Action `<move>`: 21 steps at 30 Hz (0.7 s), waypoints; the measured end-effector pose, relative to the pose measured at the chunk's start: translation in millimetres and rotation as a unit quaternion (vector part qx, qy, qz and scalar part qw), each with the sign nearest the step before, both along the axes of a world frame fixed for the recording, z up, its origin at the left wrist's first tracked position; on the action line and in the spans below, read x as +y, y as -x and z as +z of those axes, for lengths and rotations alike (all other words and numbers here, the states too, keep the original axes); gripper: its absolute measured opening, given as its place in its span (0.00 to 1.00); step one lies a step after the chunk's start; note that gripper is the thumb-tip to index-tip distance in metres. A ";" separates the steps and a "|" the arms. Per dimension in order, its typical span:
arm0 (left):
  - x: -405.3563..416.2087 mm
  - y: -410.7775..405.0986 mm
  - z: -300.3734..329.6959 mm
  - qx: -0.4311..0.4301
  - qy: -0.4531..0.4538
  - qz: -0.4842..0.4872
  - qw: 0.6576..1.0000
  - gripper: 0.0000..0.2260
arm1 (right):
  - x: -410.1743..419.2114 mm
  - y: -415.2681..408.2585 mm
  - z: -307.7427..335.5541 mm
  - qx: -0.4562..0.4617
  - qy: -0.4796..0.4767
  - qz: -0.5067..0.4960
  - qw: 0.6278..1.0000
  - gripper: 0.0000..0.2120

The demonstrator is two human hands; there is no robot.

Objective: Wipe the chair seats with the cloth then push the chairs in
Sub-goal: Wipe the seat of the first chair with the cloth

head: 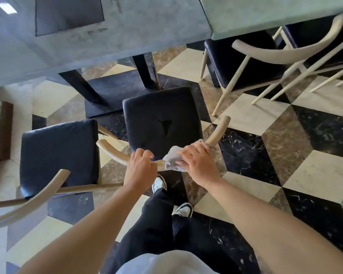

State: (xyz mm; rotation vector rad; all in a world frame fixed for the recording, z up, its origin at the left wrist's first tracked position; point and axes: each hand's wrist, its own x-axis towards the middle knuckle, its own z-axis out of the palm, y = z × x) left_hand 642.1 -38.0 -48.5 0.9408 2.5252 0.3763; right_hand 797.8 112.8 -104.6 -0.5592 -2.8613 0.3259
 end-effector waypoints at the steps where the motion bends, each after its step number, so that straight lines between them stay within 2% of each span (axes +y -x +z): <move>1: 4.8 -2.1 -0.1 0.001 -0.001 -0.005 1.000 0.13 | 8.9 -4.4 -1.1 0.009 0.000 -0.014 1.000 0.14; 4: 26.7 -2.2 -4.6 -0.003 -0.002 -0.019 1.000 0.13 | 44.4 -10.3 -9.2 0.025 0.009 -0.053 0.998 0.12; 7: 48.4 2.8 -13.1 -0.021 0.007 -0.025 0.999 0.12 | 75.0 -12.3 -15.7 0.001 0.046 -0.079 0.996 0.13; 16: 114.4 17.9 -35.3 -0.066 0.017 -0.005 0.998 0.10 | 138.1 -5.2 -19.7 -0.004 0.095 -0.105 0.990 0.11; 21: 127.3 24.6 -35.4 -0.067 0.023 -0.016 0.997 0.10 | 163.1 6.0 -12.4 0.007 0.181 -0.181 0.967 0.13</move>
